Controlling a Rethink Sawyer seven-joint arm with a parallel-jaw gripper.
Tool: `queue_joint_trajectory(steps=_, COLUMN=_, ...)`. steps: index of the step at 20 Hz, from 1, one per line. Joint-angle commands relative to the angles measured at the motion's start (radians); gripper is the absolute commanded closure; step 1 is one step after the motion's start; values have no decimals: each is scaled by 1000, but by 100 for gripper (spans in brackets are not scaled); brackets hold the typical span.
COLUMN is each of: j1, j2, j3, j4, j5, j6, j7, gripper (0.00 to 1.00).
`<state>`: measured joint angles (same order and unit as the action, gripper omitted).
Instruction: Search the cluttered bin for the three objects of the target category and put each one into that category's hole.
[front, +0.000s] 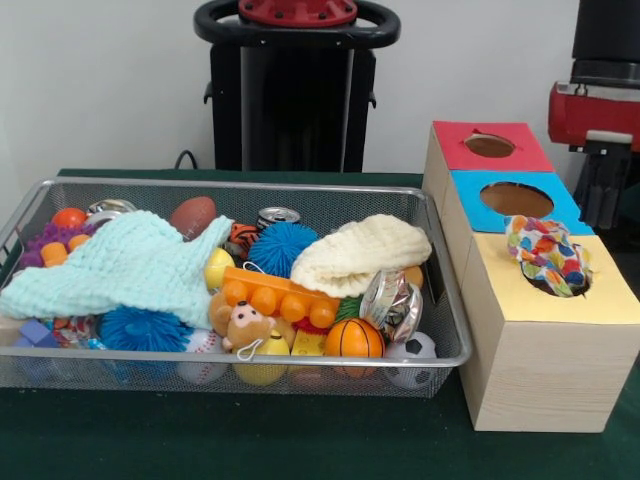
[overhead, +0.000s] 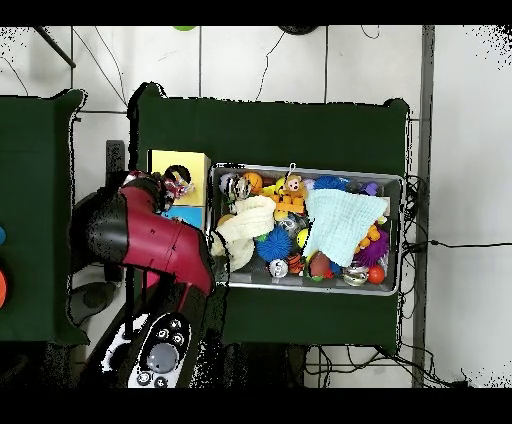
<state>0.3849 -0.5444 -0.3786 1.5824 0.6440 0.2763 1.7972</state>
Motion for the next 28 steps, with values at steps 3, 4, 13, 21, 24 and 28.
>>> queue_joint_trajectory(steps=3, j1=-5, j2=36, j3=-3, j4=1, j5=-48, j6=119, j7=196, gripper=100)
queue_joint_trajectory(steps=4, j1=-9, j2=37, j3=1, j4=4, j5=-48, j6=113, j7=191, gripper=100)
queue_joint_trajectory(steps=13, j1=-32, j2=52, j3=-14, j4=13, j5=-69, j6=117, j7=154, gripper=100)
queue_joint_trajectory(steps=21, j1=-67, j2=67, j3=30, j4=26, j5=-64, j6=50, j7=137, gripper=100)
queue_joint_trajectory(steps=24, j1=-69, j2=74, j3=32, j4=24, j5=-65, j6=42, j7=139, gripper=100)
queue_joint_trajectory(steps=28, j1=-71, j2=95, j3=32, j4=14, j5=-66, j6=33, j7=142, gripper=100)
